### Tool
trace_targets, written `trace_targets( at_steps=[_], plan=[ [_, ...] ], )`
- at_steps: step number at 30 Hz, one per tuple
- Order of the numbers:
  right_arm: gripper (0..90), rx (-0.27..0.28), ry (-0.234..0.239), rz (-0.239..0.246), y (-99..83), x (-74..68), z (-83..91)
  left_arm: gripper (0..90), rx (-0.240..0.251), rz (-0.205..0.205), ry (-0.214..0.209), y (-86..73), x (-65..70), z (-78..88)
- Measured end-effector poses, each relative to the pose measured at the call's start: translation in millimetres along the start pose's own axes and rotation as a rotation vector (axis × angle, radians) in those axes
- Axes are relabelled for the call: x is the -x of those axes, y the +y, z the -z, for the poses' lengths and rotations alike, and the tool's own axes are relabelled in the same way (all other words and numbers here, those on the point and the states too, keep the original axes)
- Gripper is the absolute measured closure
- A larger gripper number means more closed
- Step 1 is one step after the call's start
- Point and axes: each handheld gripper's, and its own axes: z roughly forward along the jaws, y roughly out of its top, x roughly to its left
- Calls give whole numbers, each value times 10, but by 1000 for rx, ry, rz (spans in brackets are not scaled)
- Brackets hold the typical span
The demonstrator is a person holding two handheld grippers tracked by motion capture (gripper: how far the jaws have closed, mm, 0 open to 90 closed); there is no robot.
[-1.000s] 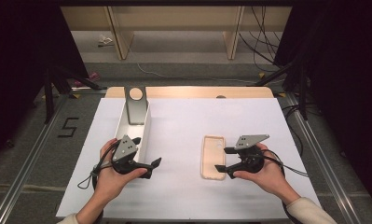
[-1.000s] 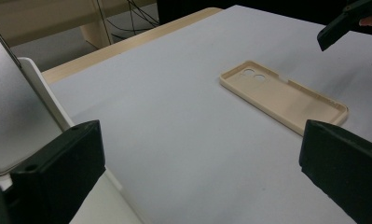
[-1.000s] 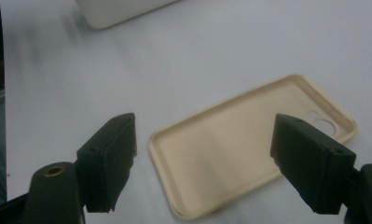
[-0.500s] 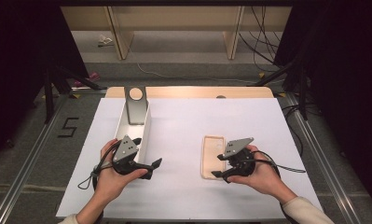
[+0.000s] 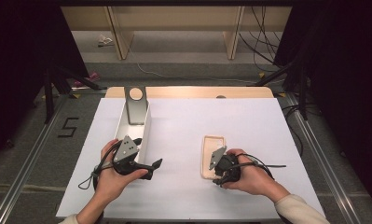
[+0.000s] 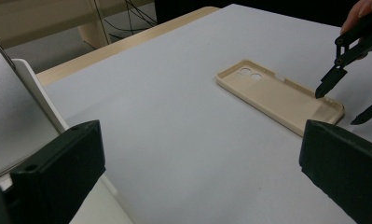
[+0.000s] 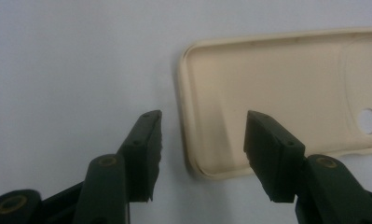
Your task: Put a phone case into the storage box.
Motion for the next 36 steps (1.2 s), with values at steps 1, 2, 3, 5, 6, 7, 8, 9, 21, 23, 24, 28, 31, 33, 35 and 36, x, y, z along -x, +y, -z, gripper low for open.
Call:
trace_targets(
  at_steps=[1, 2, 3, 5, 6, 7, 8, 9, 21, 23, 24, 28, 31, 33, 35, 36],
  plan=[
    [480, -21, -7, 14, 24, 3, -7, 0, 0, 0, 0, 0, 0, 1],
    [487, -30, -9, 21, 42, 1, -15, 0, 0, 0, -1, -1, 0, 1],
    [490, -42, -11, 32, 57, 1, -23, 0, 0, 0, -1, 0, 0, 2],
    [498, -64, -14, 46, 82, -5, -40, 0, 0, 0, -1, 0, -1, 2],
    [504, -73, -21, 50, 95, -11, -47, 0, 1, 0, -1, 0, -1, 1],
    [512, -80, -17, 55, 111, -12, -54, 0, 0, 0, -2, 0, 0, 1],
    [519, -85, -17, 56, 123, -16, -59, 0, 0, 0, -2, -1, 1, 0],
    [529, -92, -19, 61, 134, -17, -64, 0, 0, 0, -2, 0, 1, 0],
    [599, -177, -13, 115, 214, -17, -98, 0, 1, -1, -6, 0, 7, -2],
    [609, -184, -12, 128, 222, -15, -110, 0, 1, -2, -6, 2, 8, -3],
    [612, -185, -7, 125, 224, -21, -116, 0, 1, -2, -7, 2, 9, -3],
    [636, -199, -3, 135, 241, -26, -126, 0, 0, -2, -7, 1, 9, -4],
    [657, -196, -1, 144, 247, -22, -134, 0, 1, -2, -7, 3, 11, -3],
    [670, -196, 4, 144, 250, -22, -137, 0, 1, -2, -7, 2, 12, -4],
    [688, -199, 10, 144, 254, -20, -136, 0, 0, -3, -7, 1, 12, -4],
    [695, -197, 10, 145, 255, -20, -135, 0, 0, -2, -8, 2, 13, -5]
  ],
)
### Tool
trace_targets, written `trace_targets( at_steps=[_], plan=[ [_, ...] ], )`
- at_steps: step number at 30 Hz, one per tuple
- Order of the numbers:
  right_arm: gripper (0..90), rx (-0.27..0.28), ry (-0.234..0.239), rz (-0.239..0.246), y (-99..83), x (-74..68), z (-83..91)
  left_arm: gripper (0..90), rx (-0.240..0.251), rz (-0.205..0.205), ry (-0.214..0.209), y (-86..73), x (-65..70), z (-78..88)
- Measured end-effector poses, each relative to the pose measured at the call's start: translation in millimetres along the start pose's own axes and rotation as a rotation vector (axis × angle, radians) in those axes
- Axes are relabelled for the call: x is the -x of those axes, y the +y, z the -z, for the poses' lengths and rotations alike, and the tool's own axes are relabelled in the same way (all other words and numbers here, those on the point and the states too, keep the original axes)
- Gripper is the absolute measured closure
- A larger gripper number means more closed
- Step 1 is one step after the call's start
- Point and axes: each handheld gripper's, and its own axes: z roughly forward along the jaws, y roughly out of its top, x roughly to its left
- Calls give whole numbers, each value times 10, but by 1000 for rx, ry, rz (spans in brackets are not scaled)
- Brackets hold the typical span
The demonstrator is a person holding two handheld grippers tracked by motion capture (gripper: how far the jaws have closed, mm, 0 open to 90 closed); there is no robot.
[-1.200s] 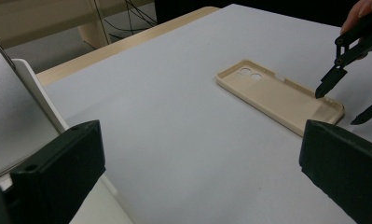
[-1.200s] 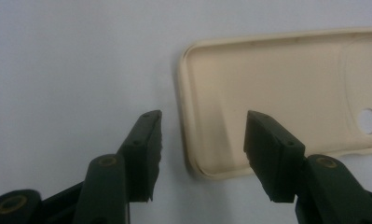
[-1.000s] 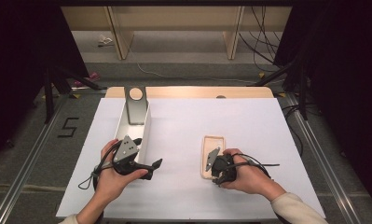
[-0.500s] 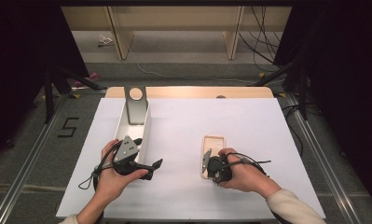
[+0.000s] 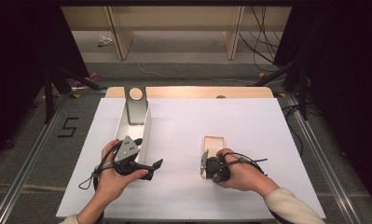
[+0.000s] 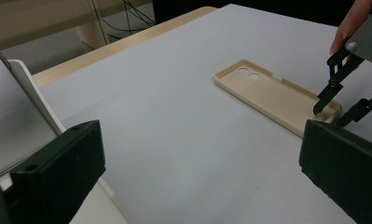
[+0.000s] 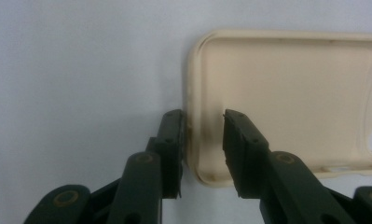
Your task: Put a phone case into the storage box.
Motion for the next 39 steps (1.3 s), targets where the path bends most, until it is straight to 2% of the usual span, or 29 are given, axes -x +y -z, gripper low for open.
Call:
trace_targets(
  at_steps=[5, 22, 31, 39],
  plan=[
    [732, -7, 5, -10, 5, 6, 18, 0, -1, -2, -1, -2, 1, -2],
    [844, -10, 31, 16, 28, 0, -7, 0, -4, -4, -3, -5, 7, -9],
    [859, -20, 36, 24, 21, -1, 2, 0, -7, -6, -4, -8, 11, -13],
    [870, -7, 31, 31, 4, -13, 14, 0, -5, -8, -4, -4, 14, -10]
  ],
)
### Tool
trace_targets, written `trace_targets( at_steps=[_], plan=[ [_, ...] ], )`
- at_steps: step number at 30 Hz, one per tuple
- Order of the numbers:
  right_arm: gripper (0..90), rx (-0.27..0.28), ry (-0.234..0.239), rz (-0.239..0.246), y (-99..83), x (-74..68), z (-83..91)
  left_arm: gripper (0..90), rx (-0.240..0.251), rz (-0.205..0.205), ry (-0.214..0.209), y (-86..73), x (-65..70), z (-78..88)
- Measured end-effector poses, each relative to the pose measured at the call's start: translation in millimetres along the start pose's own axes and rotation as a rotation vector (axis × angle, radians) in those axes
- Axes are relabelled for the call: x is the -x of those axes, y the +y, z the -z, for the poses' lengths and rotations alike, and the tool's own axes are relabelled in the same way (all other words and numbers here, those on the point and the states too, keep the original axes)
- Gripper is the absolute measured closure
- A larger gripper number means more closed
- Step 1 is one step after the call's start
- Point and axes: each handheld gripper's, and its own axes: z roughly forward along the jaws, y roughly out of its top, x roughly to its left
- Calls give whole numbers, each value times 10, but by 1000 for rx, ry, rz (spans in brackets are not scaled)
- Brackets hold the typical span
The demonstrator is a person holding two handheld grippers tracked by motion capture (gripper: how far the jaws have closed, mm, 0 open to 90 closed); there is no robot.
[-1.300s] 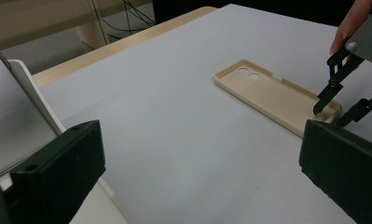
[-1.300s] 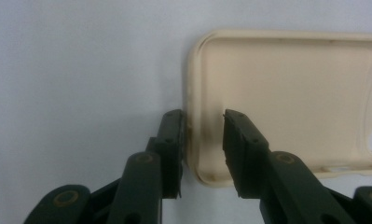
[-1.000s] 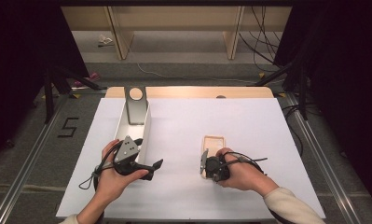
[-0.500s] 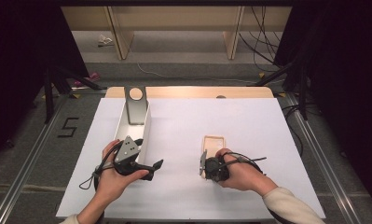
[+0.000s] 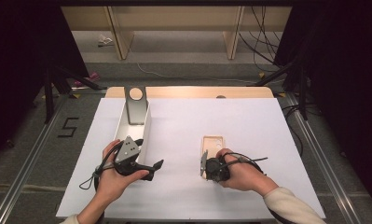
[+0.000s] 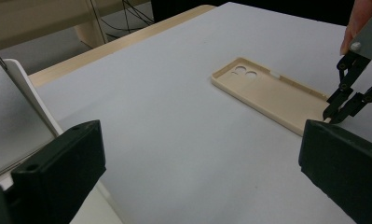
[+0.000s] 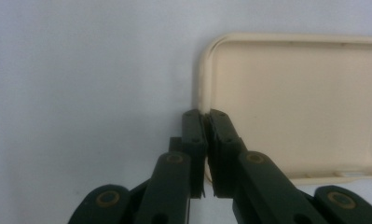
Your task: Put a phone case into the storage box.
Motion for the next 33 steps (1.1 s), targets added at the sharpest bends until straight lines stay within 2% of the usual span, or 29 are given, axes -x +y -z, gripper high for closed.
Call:
trace_targets(
  at_steps=[5, 10, 19, 21, 26, 33],
  plan=[
    [874, 46, -14, 11, -37, 6, 53, 0, 1, 1, 0, 1, 0, 4],
    [881, 97, -26, -1, -114, 7, 127, 6, 1, 3, 0, 4, 5, 0],
    [882, 258, -50, -27, -249, -6, 206, 16, 9, 15, 1, 45, 0, 12],
    [882, 297, -55, -48, -281, -24, 220, 22, 11, 19, 1, 64, -1, 13],
    [883, 389, -62, -62, -366, -48, 240, 42, 16, 41, -7, 149, 12, 1],
    [883, 441, -71, -76, -425, -78, 260, 76, -12, 50, -19, 325, 68, -119]
  ],
)
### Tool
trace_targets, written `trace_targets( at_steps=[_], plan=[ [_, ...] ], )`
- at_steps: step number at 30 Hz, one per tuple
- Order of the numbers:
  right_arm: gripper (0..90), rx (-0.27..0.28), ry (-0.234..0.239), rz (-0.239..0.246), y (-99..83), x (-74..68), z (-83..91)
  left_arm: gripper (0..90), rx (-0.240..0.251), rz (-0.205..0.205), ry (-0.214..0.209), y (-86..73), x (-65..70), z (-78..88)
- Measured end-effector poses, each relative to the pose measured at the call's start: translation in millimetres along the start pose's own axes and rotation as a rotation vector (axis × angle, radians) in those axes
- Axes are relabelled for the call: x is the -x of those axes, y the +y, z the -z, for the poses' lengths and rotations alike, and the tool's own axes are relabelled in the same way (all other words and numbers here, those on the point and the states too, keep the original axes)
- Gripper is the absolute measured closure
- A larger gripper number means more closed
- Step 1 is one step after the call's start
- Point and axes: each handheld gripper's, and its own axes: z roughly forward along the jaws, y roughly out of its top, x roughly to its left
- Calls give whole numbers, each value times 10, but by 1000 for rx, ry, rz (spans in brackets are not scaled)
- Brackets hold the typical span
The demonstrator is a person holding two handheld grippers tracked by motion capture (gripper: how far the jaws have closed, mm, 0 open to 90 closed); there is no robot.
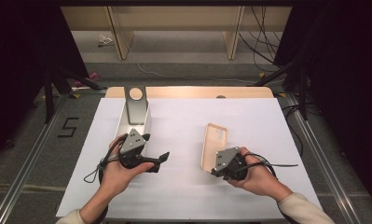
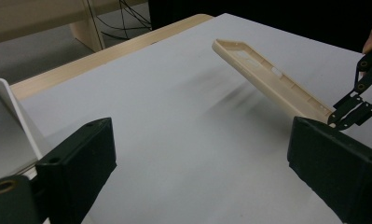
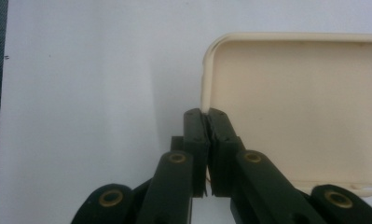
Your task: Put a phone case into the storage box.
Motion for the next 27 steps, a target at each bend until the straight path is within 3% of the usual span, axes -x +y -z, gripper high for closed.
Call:
trace_targets(
  at_steps=[13, 23, 27],
  plan=[
    [883, 35, -6, 35, 77, -89, -4, 160, -127, 50, -65, 393, 148, -546],
    [883, 37, 6, 62, 153, -144, -17, 257, -222, 113, -58, 590, 144, -992],
    [884, 36, 4, 68, 173, -152, -16, 317, -240, 149, -55, 631, 129, -1117]
  ],
)
